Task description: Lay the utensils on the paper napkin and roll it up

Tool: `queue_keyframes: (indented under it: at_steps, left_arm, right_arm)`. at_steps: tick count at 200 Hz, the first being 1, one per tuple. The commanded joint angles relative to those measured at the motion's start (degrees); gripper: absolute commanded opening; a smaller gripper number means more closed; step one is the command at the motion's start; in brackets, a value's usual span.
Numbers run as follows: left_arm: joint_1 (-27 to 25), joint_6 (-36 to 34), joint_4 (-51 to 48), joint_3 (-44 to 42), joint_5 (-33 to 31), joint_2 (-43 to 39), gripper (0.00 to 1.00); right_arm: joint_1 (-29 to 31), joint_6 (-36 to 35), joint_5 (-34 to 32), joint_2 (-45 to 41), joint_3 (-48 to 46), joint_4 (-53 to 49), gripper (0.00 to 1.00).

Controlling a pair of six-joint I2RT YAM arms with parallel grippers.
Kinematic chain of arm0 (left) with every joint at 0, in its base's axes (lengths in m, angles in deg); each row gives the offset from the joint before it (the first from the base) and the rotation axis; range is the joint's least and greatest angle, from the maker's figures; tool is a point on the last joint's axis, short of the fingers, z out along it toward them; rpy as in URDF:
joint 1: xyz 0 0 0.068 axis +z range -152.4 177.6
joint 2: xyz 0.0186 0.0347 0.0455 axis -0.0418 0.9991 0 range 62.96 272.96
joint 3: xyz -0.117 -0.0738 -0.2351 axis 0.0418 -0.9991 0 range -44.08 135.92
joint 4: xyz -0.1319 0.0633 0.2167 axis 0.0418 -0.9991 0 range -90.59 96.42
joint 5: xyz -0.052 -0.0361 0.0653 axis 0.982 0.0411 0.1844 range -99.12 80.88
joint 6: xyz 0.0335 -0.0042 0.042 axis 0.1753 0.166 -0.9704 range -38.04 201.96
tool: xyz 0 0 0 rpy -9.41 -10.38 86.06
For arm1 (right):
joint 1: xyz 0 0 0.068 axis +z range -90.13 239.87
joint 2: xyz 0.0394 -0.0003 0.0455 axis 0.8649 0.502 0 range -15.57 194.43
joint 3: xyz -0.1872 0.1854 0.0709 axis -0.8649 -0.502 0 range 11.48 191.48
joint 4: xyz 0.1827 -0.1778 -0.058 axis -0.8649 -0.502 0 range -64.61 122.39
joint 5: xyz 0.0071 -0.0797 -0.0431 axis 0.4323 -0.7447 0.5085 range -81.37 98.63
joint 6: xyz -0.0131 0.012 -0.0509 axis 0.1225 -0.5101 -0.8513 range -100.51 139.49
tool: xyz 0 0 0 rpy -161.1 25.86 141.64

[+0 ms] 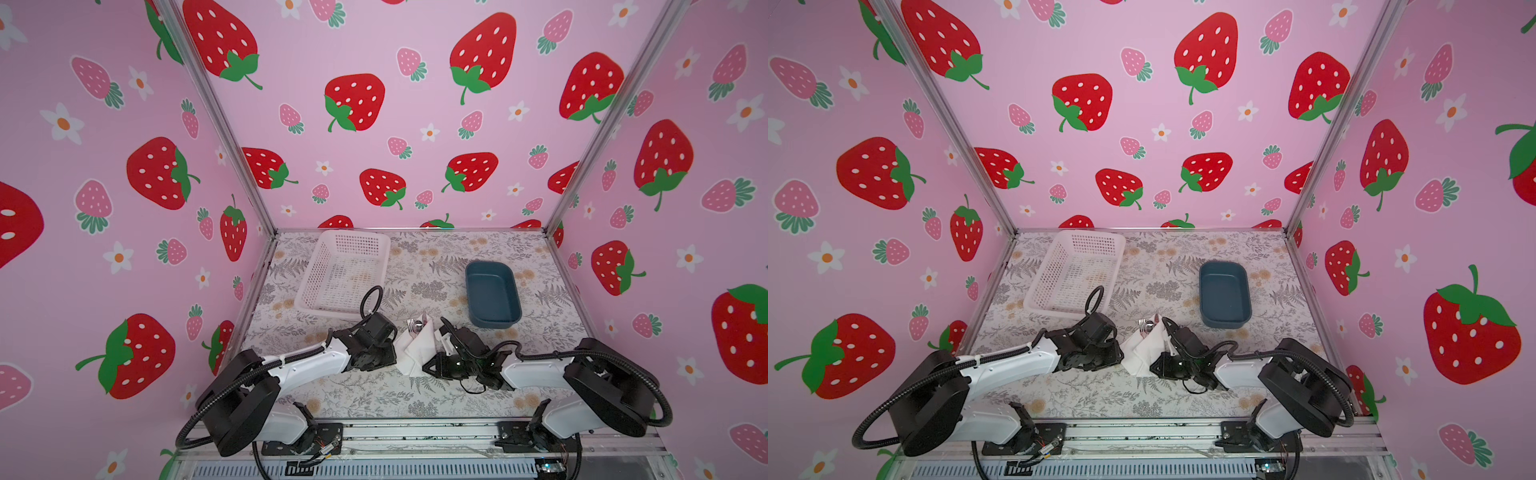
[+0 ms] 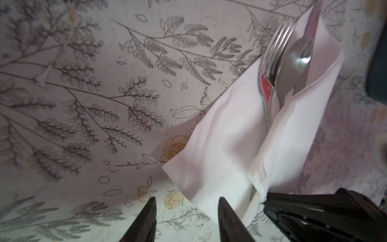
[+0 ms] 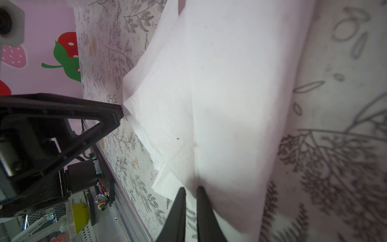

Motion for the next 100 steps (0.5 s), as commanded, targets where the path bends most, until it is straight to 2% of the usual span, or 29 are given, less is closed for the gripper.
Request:
queue_keyframes:
  at_steps: [1,68,100]
  left_arm:
    - [0.0,0.4,1.1,1.6,-0.3,1.6,0.46]
    - [-0.1,1.4,3.8,1.7,1.1,4.4,0.46]
    - [0.0,2.0,4.7,1.5,1.6,5.1,0.41]
  right_arm:
    - [0.4,0.6,-1.5,-0.7,-0.2,-1.3,0.15]
    - [0.5,0.7,-1.4,-0.7,-0.2,-1.1,0.15]
    - [0.5,0.7,-1.4,-0.7,-0.2,-1.2,0.15]
